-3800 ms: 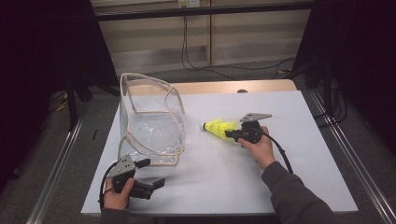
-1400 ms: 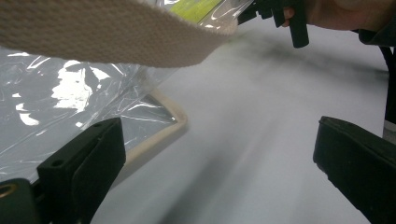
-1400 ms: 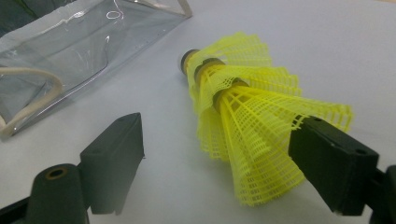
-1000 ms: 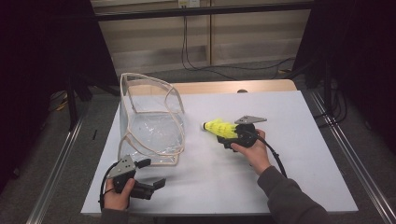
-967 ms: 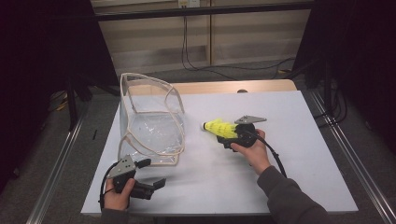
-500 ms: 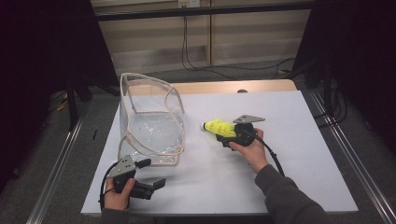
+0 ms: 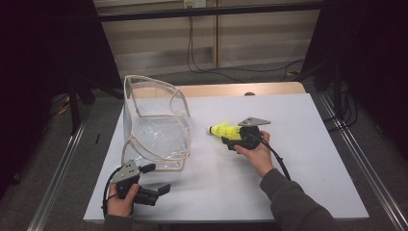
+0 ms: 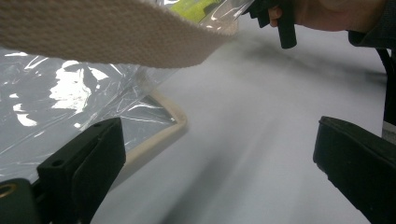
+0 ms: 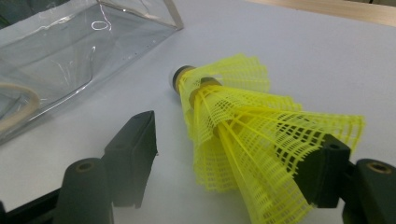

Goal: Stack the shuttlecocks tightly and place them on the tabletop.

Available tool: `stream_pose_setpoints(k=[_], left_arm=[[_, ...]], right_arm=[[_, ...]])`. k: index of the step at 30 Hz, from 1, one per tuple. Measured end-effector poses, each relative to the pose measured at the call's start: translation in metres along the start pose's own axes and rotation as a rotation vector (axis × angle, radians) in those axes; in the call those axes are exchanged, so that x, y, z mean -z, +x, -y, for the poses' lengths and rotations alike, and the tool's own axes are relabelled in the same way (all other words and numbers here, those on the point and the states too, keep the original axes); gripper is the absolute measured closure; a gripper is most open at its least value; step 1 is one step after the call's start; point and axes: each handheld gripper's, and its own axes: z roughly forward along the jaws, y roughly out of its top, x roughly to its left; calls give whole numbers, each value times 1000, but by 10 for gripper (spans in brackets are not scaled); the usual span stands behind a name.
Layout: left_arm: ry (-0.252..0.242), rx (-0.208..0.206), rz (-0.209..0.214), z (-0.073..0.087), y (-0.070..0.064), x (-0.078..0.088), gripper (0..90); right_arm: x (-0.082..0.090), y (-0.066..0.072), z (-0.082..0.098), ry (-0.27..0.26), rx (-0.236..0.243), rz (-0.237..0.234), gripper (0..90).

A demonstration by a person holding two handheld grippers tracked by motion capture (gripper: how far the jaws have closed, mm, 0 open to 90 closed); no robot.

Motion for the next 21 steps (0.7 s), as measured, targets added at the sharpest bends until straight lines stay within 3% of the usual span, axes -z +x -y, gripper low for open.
stream_pose_setpoints(k=[21], left_arm=[[-7,1,-5,-1,0,0,24]], right_arm=[[-8,2,1,3,35,57,422]])
